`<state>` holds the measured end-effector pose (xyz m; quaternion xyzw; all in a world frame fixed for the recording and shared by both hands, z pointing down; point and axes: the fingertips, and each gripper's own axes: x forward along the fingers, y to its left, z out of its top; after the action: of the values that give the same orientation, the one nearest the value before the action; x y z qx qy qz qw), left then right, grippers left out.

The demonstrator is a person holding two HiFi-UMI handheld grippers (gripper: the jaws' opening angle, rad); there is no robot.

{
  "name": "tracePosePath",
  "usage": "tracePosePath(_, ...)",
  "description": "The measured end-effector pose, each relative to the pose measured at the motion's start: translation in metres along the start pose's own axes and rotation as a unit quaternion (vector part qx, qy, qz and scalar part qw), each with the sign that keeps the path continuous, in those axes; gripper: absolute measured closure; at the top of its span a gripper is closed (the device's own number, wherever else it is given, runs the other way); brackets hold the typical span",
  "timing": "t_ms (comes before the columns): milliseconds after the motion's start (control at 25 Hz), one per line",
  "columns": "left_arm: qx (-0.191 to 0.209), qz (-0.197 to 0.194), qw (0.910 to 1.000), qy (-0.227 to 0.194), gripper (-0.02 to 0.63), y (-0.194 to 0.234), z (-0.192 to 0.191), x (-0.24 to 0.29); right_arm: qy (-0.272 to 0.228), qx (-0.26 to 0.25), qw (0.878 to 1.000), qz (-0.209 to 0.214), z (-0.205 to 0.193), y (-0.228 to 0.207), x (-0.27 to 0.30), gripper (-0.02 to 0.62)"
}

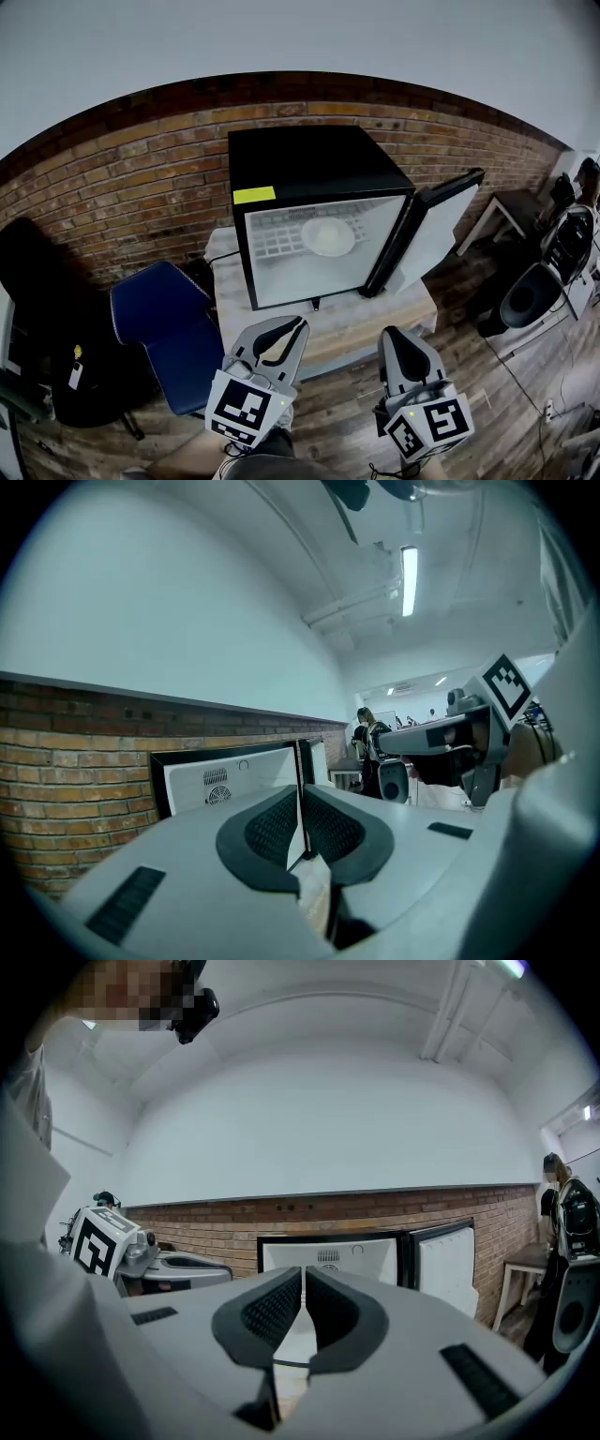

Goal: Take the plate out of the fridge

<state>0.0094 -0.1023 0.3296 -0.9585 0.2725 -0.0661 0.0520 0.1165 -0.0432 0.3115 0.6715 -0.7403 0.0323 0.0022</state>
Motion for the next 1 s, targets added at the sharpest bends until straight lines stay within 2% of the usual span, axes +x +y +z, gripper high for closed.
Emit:
tracePosePath(400,-0.031,-0.02,0.9993,0.01,0.575,0.06,-0.011,0.067,0.016,0.014,0.999,-0.024,-0.002,-0.034,0.089,0.561)
tracePosePath(560,-0.055,-0.027,0.998,0.016,0.575,0.078,-0.019,0.09,0.004,0.035,0.999,-0.02,0.001,-0.043,0.12,0.561)
tracePosePath(840,-0.108,-0.033,0.9935,0.019,0.575,0.098,-0.03,0.118,0.015,0.051,0.998,-0.018,-0.006,-0.056,0.156,0.56)
tracePosePath(1000,-0.122,-0.036,0.9918,0.009,0.574,0.101,-0.031,0.129,0.028,0.057,0.998,-0.018,-0.013,-0.068,0.17,0.56)
